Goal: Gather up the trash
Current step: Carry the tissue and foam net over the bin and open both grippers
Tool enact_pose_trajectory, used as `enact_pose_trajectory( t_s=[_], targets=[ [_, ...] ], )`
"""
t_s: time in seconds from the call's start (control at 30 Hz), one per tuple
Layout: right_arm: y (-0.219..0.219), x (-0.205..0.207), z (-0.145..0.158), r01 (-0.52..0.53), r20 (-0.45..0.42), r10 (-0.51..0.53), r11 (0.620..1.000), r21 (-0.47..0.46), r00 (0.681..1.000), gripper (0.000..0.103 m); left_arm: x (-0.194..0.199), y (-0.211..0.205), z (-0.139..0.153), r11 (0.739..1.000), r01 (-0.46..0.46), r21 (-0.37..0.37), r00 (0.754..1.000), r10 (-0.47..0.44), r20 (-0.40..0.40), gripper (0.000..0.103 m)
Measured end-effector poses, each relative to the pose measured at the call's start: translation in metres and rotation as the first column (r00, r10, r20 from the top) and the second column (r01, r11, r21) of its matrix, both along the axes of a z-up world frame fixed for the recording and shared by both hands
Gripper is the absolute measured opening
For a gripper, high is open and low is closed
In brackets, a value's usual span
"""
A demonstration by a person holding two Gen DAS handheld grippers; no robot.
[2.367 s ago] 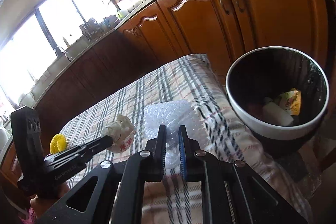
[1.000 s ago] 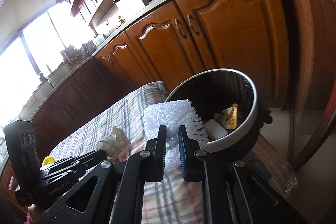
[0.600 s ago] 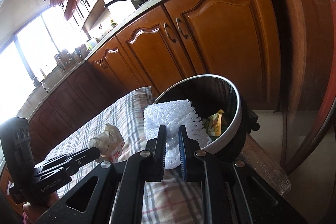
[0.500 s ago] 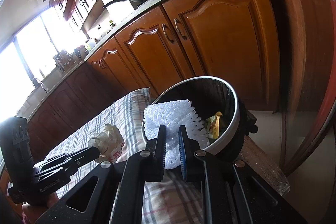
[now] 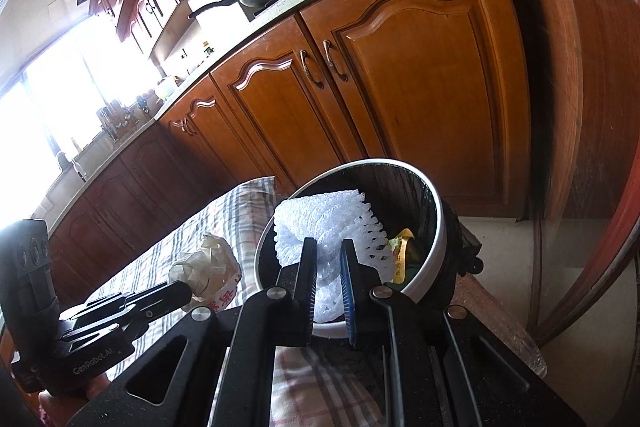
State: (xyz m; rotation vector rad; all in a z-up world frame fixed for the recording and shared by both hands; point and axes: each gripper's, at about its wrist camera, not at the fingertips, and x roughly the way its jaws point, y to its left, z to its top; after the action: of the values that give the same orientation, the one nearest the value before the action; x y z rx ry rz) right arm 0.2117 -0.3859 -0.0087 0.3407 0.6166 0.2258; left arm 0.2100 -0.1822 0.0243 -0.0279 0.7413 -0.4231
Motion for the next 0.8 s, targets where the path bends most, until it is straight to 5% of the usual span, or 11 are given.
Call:
enact_pose_trajectory(
  t_s=[0.8],
  targets=[
    [-0.011, 0.029, 0.005, 0.012, -0.008, -0.012, 0.999, -0.038, 1.0, 0.011, 0.042, -0.033, -0.002, 0.999, 0.038, 0.027, 0.999, -0.038, -0.014, 0.007]
  ],
)
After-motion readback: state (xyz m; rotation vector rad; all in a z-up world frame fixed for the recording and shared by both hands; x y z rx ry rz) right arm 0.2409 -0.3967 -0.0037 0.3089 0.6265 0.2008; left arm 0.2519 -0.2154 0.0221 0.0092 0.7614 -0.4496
